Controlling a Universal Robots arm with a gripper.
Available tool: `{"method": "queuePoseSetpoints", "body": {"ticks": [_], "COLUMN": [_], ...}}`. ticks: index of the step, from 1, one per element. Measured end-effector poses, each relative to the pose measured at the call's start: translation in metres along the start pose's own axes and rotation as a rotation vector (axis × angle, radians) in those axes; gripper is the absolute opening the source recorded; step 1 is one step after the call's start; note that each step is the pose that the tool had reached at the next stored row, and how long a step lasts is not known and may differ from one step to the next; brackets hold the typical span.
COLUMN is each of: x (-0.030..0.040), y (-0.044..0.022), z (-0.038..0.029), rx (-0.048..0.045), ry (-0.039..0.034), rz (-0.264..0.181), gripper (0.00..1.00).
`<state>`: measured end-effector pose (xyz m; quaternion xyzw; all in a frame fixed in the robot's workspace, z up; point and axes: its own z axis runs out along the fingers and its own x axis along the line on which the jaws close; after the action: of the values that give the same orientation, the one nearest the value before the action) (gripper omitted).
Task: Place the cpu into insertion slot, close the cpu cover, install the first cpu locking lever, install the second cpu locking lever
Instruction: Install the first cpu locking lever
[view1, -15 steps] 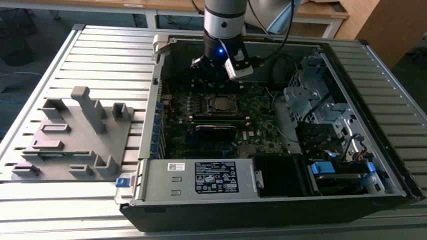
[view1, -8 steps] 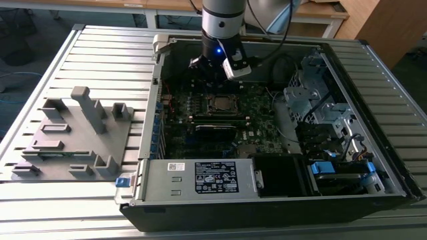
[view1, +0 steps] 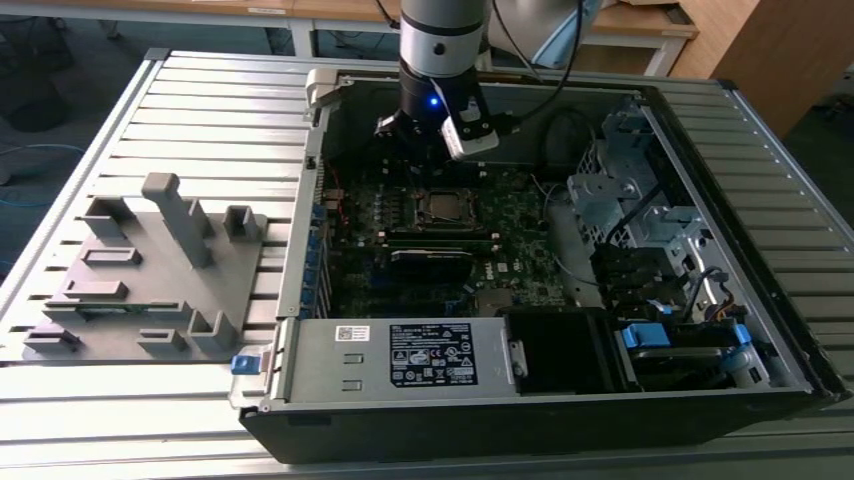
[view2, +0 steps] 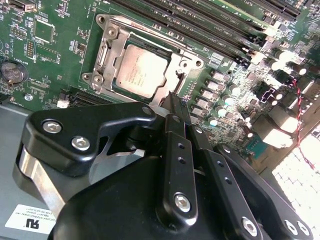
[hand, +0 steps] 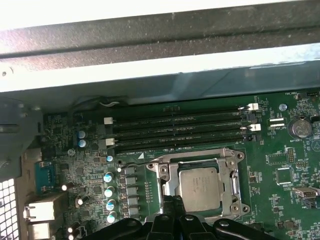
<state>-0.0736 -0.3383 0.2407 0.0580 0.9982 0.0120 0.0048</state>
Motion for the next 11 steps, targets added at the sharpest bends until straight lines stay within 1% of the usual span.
{"method": "queuePoseSetpoints", "body": {"ticks": [4, 11], "x": [0.0000, 0.0000], "y": [0.0000, 0.0002], "z": [-0.0020, -0.0102], "rx": [0.0002, 0.0000], "ry": [0.0001, 0.0000], "rz": [0.000, 0.000], "gripper": [0.10, 0.10]}}
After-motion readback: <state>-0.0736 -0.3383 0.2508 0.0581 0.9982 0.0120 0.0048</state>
